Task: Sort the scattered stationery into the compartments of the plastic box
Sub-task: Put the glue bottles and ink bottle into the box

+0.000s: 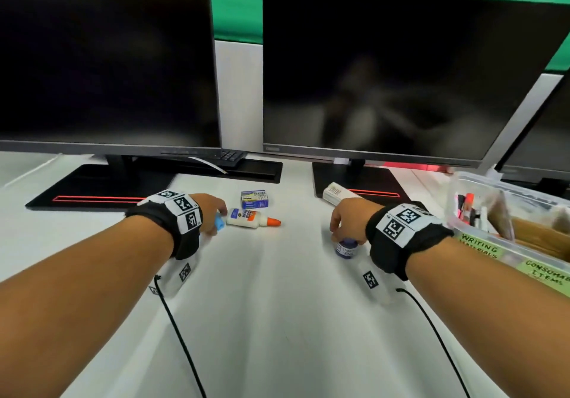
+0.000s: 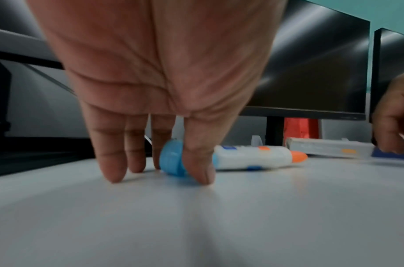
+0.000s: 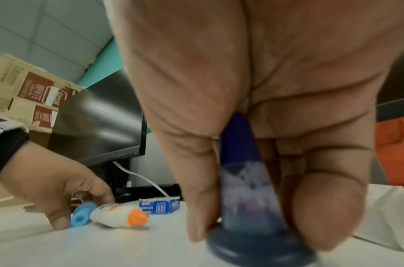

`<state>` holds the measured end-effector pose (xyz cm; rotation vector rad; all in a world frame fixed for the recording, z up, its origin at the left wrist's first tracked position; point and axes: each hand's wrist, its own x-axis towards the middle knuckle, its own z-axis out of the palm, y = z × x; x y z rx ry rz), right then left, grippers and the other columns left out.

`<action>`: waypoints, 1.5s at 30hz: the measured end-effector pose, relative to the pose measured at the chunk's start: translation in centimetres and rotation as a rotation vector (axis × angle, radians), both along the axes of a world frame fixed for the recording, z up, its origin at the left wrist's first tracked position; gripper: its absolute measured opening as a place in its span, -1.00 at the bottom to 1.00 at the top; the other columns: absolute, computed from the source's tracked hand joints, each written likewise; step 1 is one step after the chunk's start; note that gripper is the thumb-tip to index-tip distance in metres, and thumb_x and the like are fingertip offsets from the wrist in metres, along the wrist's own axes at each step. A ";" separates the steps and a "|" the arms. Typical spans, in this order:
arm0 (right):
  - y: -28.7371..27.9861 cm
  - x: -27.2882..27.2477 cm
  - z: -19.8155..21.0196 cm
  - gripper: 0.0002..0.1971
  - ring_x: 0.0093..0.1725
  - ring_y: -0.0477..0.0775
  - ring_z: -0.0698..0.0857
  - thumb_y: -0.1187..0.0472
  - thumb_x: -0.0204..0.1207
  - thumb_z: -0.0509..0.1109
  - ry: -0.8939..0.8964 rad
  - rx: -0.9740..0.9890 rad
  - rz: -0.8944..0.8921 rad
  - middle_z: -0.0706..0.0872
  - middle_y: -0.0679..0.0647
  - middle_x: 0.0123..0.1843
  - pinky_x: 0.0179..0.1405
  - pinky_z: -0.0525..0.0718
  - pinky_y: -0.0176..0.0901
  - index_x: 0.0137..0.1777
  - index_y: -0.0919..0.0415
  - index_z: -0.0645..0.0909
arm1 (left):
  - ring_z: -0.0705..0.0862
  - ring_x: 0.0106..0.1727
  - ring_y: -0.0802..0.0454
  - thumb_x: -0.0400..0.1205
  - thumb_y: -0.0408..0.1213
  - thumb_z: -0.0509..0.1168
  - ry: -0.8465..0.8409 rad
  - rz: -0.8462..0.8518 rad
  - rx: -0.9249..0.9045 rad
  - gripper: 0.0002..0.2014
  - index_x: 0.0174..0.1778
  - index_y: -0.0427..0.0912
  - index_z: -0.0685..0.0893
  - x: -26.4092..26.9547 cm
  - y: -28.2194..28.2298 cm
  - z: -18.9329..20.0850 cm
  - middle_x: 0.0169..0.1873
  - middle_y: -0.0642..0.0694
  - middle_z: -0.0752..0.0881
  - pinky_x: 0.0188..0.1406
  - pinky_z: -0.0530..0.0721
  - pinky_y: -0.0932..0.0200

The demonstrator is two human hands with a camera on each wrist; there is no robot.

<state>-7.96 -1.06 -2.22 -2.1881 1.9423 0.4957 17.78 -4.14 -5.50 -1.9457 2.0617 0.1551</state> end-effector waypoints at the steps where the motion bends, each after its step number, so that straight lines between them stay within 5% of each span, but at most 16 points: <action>1: -0.1 -0.1 -0.1 -0.55 0.30 0.15 0.63 -0.01 0.57 0.35 0.020 -0.013 -0.007 0.61 0.12 0.37 0.32 0.63 -0.03 0.40 0.18 0.57 | 0.56 0.37 -0.05 0.58 -0.19 0.38 -0.003 -0.016 -0.006 -0.48 0.47 -0.04 0.45 -0.2 -0.1 -0.2 0.36 -0.07 0.59 0.29 0.52 0.17; 6: -1.1 -1.0 0.0 -0.44 0.22 0.18 0.67 -0.20 0.52 0.33 -0.072 0.025 -0.130 0.69 0.16 0.22 0.32 0.62 0.00 0.24 0.29 0.68 | 0.58 0.35 -0.06 0.58 -0.10 0.38 -0.029 -0.089 -0.019 -0.53 0.38 -0.16 0.54 -2.2 -0.4 -0.1 0.32 -0.10 0.62 0.30 0.52 0.16; 10: -3.6 -1.9 0.5 -0.45 -0.09 0.12 0.64 -0.20 0.55 0.27 -0.170 -0.223 -0.245 0.67 0.13 -0.09 -0.06 0.60 -0.14 0.17 0.33 0.65 | 0.61 0.31 -0.05 0.59 -0.12 0.37 -0.024 -0.139 -0.028 -0.59 0.34 -0.17 0.59 -3.9 -0.2 0.0 0.28 -0.10 0.64 0.28 0.54 0.17; 14: -4.6 -3.1 0.3 -0.56 0.25 0.14 0.65 0.06 0.60 0.30 -0.122 -0.182 -0.236 0.68 0.16 0.28 0.24 0.62 -0.10 0.42 0.25 0.54 | 0.61 0.31 -0.02 0.59 -0.16 0.37 0.015 -0.199 -0.028 -0.63 0.31 -0.13 0.63 -5.2 0.4 -0.2 0.28 -0.06 0.65 0.28 0.55 0.17; 19: -4.0 -3.9 -0.7 -0.36 0.50 0.16 0.45 0.15 0.58 0.37 -0.093 -0.078 -0.193 0.40 0.14 0.57 0.45 0.45 -0.04 0.63 0.09 0.24 | 0.59 0.31 -0.02 0.56 -0.12 0.40 0.069 -0.266 -0.003 -0.63 0.28 -0.09 0.62 -6.4 1.0 0.0 0.27 -0.04 0.65 0.25 0.52 0.20; 23: -3.7 -4.3 -1.0 -0.39 0.43 0.17 0.52 0.16 0.51 0.45 -0.139 -0.128 -0.203 0.49 0.14 0.49 0.44 0.51 -0.01 0.56 0.11 0.36 | 0.59 0.28 -0.01 0.57 -0.05 0.38 0.074 -0.277 0.005 -0.63 0.26 -0.08 0.63 -6.7 1.3 1.0 0.25 -0.04 0.65 0.14 0.50 0.23; 28: -2.8 -4.3 -1.6 -0.48 0.26 0.21 0.64 0.21 0.47 0.48 -0.222 -0.185 -0.276 0.64 0.21 0.28 0.29 0.63 0.00 0.41 0.24 0.44 | 0.47 -0.01 0.12 0.59 -0.03 0.35 0.113 -0.264 -0.033 -0.65 0.24 -0.10 0.63 -7.6 1.4 2.9 0.18 -0.03 0.64 -0.02 0.41 0.28; 31: -2.3 -4.3 -1.5 -0.46 0.26 0.21 0.64 0.20 0.48 0.47 -0.269 -0.208 -0.288 0.63 0.21 0.29 0.26 0.63 -0.03 0.42 0.24 0.40 | 0.48 -0.02 0.13 0.59 -0.04 0.35 0.149 -0.251 -0.064 -0.67 0.22 -0.10 0.63 -8.2 1.6 3.8 0.04 -0.01 0.62 -0.03 0.42 0.28; 36: -0.7 -4.9 -1.0 -0.53 0.26 0.20 0.64 0.15 0.51 0.43 -0.276 -0.235 -0.319 0.65 0.19 0.27 0.25 0.64 -0.06 0.39 0.25 0.46 | 0.51 -0.02 0.11 0.60 -0.05 0.34 0.159 -0.264 -0.098 -0.70 0.19 -0.09 0.64 -9.1 2.1 4.0 0.12 -0.03 0.67 -0.05 0.43 0.28; 41: 2.4 -5.7 -1.7 -0.55 0.23 0.19 0.66 0.09 0.54 0.38 -0.253 -0.256 -0.335 0.67 0.18 0.25 0.22 0.67 -0.04 0.38 0.24 0.48 | 0.52 -0.05 0.11 0.55 -0.08 0.36 0.131 -0.316 -0.022 -0.74 0.13 -0.06 0.68 -10.4 2.8 2.2 -0.08 0.07 0.59 -0.06 0.44 0.26; 45: 5.0 -6.1 -0.5 -0.54 0.23 0.21 0.63 0.09 0.53 0.36 -0.388 -0.382 -0.409 0.59 0.20 0.27 0.14 0.65 -0.06 0.40 0.16 0.40 | 0.55 -0.01 0.10 0.51 -0.11 0.42 0.113 -0.377 0.010 -0.70 0.15 -0.05 0.67 -12.4 3.3 1.1 0.00 0.03 0.66 -0.01 0.52 0.24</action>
